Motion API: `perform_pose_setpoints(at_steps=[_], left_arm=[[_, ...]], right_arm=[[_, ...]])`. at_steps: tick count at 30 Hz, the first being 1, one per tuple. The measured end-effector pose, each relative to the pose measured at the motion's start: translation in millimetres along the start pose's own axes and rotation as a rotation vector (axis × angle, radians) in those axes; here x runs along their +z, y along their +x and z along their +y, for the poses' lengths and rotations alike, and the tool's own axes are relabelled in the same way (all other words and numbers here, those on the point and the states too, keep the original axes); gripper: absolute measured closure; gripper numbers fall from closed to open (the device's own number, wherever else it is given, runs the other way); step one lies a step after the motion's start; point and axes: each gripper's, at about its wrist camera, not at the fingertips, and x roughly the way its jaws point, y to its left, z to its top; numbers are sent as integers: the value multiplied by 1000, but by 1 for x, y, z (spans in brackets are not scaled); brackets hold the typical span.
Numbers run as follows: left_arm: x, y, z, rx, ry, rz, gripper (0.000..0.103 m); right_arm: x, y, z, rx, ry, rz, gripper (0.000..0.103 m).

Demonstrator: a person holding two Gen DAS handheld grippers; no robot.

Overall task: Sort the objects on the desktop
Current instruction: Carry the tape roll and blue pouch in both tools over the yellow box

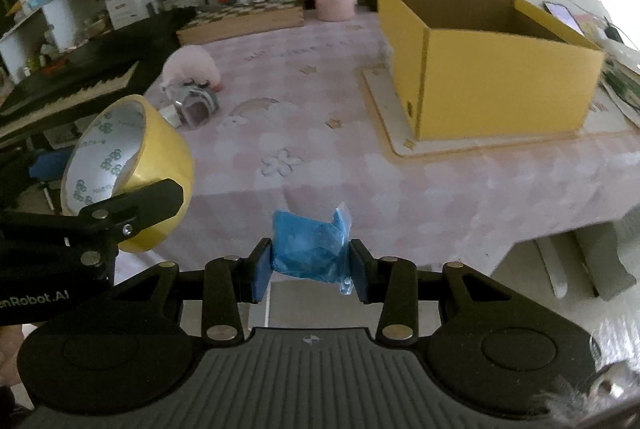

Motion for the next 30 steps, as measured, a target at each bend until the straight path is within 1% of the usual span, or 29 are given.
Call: perform_pose_setpoints(at_steps=[5,11,17,22,30], left_arm=[[-1,2,-15,-44,28,7,11],[2,9,-33,-74,63,9,11],[10,17,-51,-92,102,-2,11],[18,23,-63,-96,138,-26,11],[37,34,-74,-98,167,-73,11]], right_arm=[[-13,-7,-14,-26,48,17,66],[-20,-13,-32,-43,90,19,66],[-15,-17,-52,-61,109,2,66],[-10,-18,-70,-65,138,-6,66],[-1,-22,-96,-88,169,-33,66]])
